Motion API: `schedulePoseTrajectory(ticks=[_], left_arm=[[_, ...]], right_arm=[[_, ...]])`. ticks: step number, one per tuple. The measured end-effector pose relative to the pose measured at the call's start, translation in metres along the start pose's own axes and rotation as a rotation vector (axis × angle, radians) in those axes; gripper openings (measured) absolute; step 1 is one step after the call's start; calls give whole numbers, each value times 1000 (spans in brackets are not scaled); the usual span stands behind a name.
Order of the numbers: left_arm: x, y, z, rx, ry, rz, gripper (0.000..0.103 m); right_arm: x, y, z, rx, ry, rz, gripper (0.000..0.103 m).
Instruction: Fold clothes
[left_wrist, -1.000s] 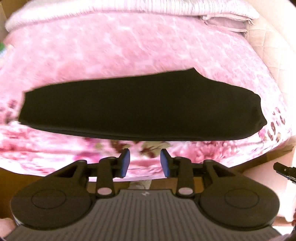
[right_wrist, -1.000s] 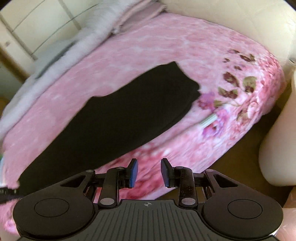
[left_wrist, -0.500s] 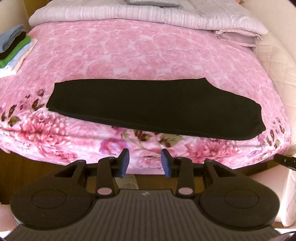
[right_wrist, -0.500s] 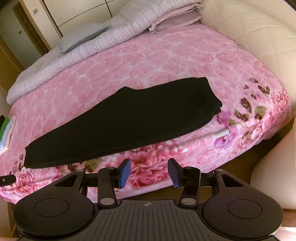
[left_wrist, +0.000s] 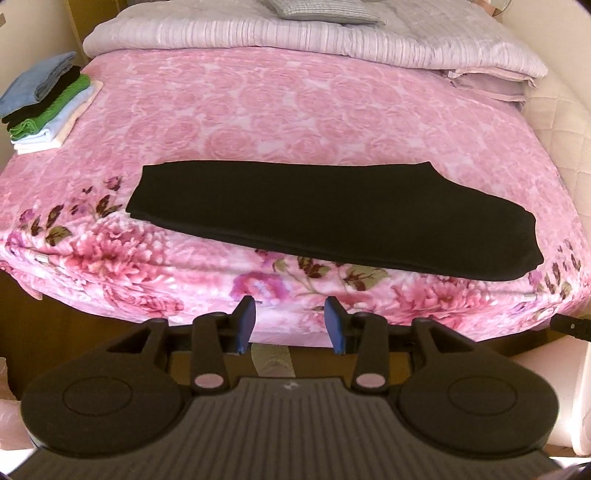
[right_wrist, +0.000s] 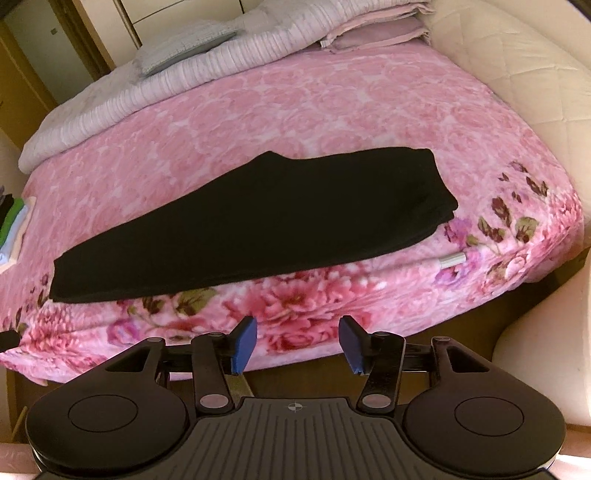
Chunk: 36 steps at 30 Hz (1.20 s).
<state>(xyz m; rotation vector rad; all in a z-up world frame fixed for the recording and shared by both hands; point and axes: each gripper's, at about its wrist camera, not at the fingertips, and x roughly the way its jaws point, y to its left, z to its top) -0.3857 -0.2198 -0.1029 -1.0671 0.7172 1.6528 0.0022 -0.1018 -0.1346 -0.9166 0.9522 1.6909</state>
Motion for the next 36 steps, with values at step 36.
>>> schedulePoseTrajectory(ticks=[36], left_arm=[[143,19,69,-79,143,-258,37]], right_arm=[[44,-19,9,324,10,-66,53]])
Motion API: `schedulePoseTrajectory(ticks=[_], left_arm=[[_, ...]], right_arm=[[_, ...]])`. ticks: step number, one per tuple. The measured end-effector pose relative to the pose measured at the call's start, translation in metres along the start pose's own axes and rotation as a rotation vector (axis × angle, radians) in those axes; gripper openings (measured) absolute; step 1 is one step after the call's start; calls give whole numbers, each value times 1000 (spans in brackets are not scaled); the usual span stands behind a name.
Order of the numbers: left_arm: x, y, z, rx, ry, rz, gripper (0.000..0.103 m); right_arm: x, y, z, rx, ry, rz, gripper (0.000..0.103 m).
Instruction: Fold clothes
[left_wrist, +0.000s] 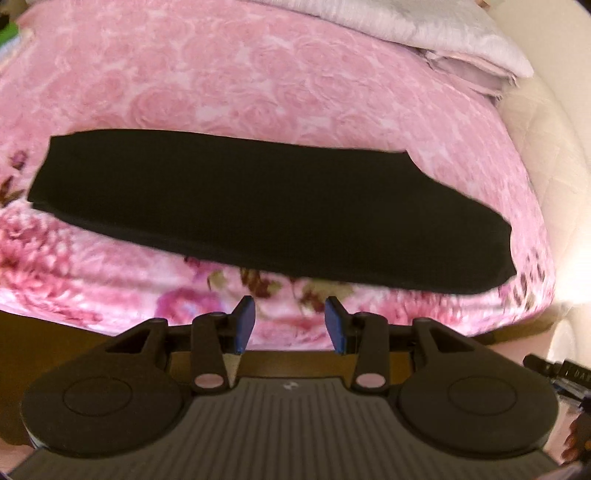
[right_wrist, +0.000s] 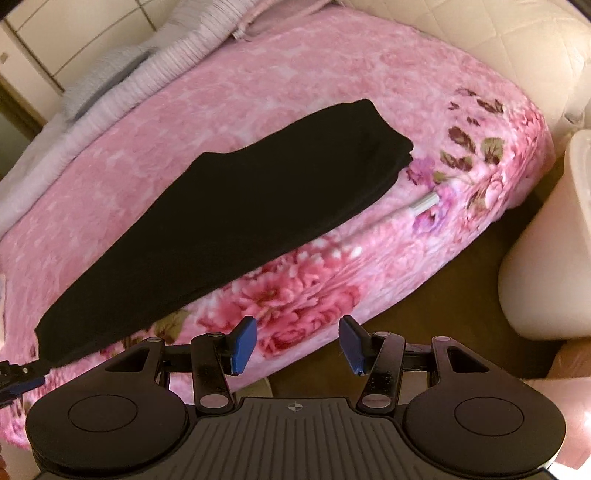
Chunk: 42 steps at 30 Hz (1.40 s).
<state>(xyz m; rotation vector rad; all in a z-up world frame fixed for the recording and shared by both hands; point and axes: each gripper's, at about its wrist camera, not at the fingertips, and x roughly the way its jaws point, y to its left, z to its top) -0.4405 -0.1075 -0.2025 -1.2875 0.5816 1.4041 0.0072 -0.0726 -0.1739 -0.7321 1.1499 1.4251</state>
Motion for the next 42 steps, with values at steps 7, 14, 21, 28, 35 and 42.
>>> schedulePoseTrajectory(ticks=[7,14,21,28,35,42], left_arm=[[34,86,55,-218,10,-25,37],[47,202,30,-670,-148,-78,36],[55,252,-18,-959,-364,-85,35],[77,256,-54,-1119,-563,-83,35],[101,281,-46,-1107,-654,-62,36],[119,291,-38,-1034,-678,-59,36]], right_arm=[[61,65,43,73,38,47,53],[116,102,56,60,125,74,53],[152,100,62,36,196,49,53],[187,84,85,39,138,133,53],[210,52,102,9,86,162,53],[221,39,90,26,77,119,53]])
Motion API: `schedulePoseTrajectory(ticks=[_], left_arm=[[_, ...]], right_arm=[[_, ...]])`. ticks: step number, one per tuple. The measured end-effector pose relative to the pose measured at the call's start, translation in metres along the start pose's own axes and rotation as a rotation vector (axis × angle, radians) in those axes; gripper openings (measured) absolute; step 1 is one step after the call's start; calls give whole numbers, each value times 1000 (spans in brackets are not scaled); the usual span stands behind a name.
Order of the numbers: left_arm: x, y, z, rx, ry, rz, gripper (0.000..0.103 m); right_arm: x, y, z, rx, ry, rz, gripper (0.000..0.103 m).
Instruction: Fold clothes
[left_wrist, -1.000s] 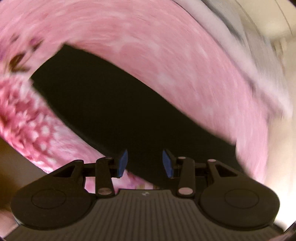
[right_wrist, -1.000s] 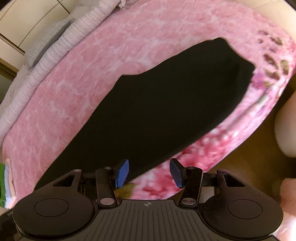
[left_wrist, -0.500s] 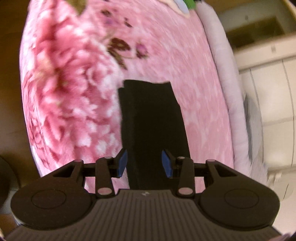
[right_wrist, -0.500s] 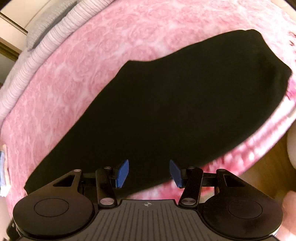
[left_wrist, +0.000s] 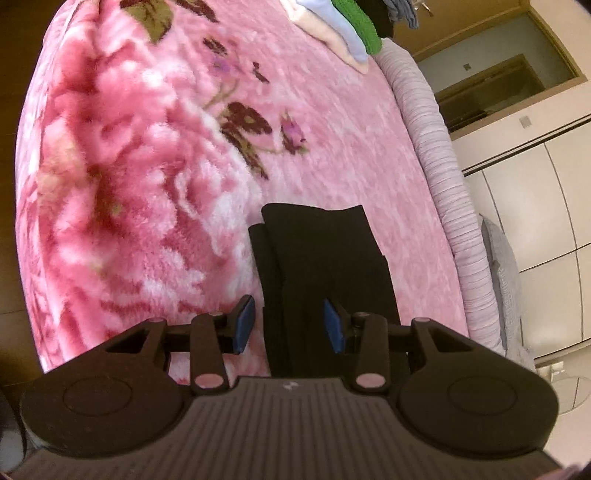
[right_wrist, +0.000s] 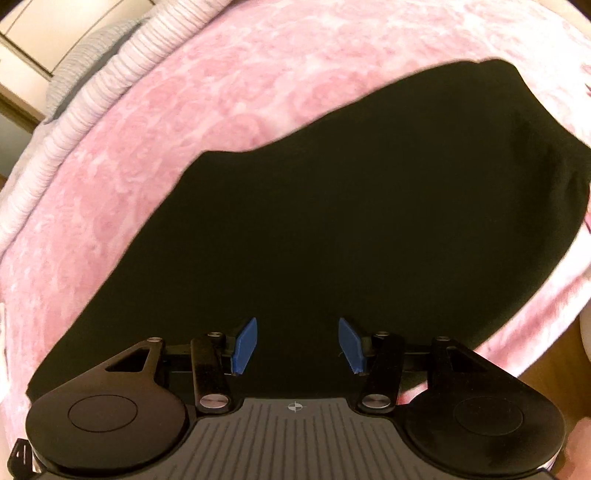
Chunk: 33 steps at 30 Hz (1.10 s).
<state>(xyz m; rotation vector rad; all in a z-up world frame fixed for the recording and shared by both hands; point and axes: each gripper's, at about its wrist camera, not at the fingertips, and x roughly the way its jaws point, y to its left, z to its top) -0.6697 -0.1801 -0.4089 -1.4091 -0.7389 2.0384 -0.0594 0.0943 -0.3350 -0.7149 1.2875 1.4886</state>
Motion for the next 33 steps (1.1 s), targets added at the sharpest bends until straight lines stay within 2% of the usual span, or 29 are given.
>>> schedulePoseTrajectory(ticks=[4,5,7,9,11,14,17,20,22,24,25,27,29,31,33], left_arm=[[3,-5,1,51,2,-1,30],[3,-7,2,73,4,7,20],[3,-11,3,117,6,22,15],[-2,-21,3,184,-3,29,11],[-10,-40,-1,305,-21,29,10],[-26,-80,-13,497,-44,-30,9],[-46,-120,-37,645,-34,-135,9],[-62,-159,-75,794,5,-254,9],[-66,-175,-107,862,64,-322,9],[-60,-185,-145,918,176,-373,11],[-53,-187,-164,941,244,-378,11],[-34,-186,-201,959,402,-363,19],[-21,-180,-229,958,519,-327,18],[-23,-175,-239,967,564,-297,19],[-33,-172,-235,968,567,-289,21]], right_arm=[[2,2,-8,12,-8,-2,53],[2,3,-9,6,-14,-7,53],[0,6,-11,-9,-32,-20,53],[-2,8,-10,-31,-58,-39,53],[-6,7,-9,-46,-78,-56,53],[-13,0,-6,-41,-104,-68,53],[-20,-9,-4,-17,-122,-77,53],[-26,-17,-2,8,-135,-84,53],[-29,-21,-4,19,-142,-83,53],[-30,-24,-7,24,-145,-84,53],[-31,-26,-9,26,-144,-84,53],[-31,-30,-13,35,-137,-83,53],[-31,-33,-16,42,-131,-77,53],[-32,-33,-18,41,-129,-69,53],[-34,-33,-19,35,-137,-43,53]])
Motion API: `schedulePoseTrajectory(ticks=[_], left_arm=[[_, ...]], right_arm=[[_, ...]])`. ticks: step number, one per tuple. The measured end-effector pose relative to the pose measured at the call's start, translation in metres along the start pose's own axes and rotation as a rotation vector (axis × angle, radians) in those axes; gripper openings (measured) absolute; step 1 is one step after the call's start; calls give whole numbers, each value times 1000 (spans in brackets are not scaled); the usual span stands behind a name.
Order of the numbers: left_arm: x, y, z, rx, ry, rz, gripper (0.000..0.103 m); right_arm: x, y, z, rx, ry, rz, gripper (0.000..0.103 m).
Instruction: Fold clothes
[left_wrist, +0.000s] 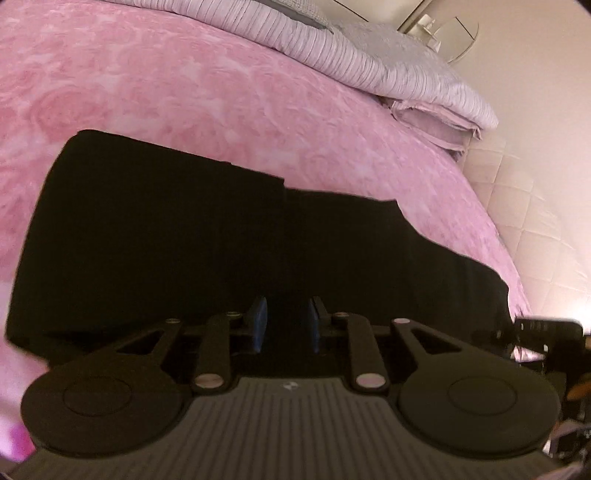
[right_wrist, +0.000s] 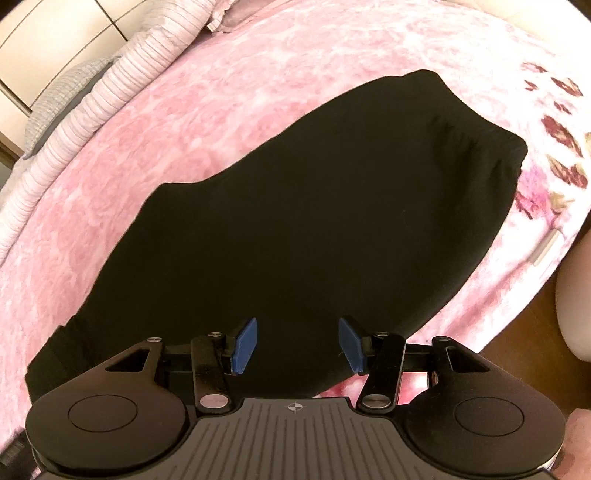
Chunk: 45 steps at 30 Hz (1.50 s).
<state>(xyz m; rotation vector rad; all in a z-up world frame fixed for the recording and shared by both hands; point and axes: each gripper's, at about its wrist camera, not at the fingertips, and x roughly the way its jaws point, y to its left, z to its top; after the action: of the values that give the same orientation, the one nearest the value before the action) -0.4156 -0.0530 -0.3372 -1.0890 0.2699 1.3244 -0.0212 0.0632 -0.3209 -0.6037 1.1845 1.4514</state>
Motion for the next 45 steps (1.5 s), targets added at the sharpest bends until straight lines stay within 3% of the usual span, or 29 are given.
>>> schedulePoseTrajectory(ticks=[4,9,12,18,22,27,29,30,31,34,39,45], left_arm=[[-30,19,4,-4,-12,57,21],[-48,62,20,-95,23,241,22],[-53,85,25,-146,52,303,22],[-55,108,27,-245,35,271,22],[-50,115,30,-261,28,258,22],[-47,123,36,-253,28,250,22],[-46,124,37,-245,31,247,22],[-45,125,38,-239,34,247,22],[-44,125,39,-232,38,246,22],[-45,122,42,-219,41,233,22],[-48,109,49,-181,28,165,22],[-26,87,44,-146,94,98,22]], right_arm=[[4,13,-6,-2,25,116,53],[25,54,-29,-31,135,318,53],[45,85,-46,-55,213,415,53],[83,138,-61,-93,269,550,53],[103,148,-69,-41,300,524,53],[115,149,-71,8,249,541,52],[115,154,-72,-17,225,541,36],[115,157,-73,-41,215,536,11],[114,160,-73,-66,204,531,6],[107,167,-75,-143,156,519,4],[62,154,-63,-205,-36,504,4],[21,88,-42,-230,-196,295,4]])
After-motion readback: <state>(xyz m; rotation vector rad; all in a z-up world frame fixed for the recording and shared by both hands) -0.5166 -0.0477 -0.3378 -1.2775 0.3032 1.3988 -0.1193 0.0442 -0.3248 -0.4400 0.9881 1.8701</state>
